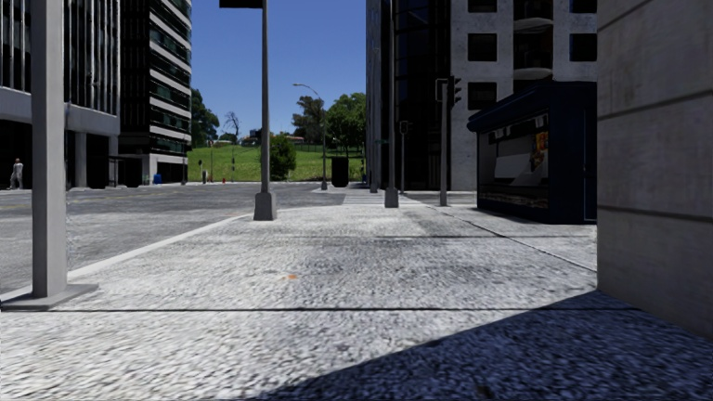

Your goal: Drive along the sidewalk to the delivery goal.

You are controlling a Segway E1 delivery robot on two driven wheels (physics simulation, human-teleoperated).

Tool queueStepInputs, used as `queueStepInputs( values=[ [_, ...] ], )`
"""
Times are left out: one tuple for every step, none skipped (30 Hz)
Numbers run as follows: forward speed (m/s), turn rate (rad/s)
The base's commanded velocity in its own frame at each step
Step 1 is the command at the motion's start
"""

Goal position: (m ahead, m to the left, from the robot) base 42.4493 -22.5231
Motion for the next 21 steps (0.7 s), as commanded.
queueStepInputs(
  values=[
    [2.0,0.0],
    [2.0,0.0],
    [2.0,0.0],
    [2.0,0.0],
    [2.0,0.0],
    [2.0,0.0],
    [2.0,0.0],
    [2.0,0.0],
    [2.0,0.0],
    [2.0,0.0],
    [2.0,0.0],
    [2.0,0.0],
    [2.0,0.0],
    [2.0,0.0],
    [2.0,0.0],
    [2.0,0.0],
    [2.0,0.0],
    [2.0,0.0],
    [2.0,0.0],
    [2.0,0.0],
    [2.0,0.0]
  ],
)
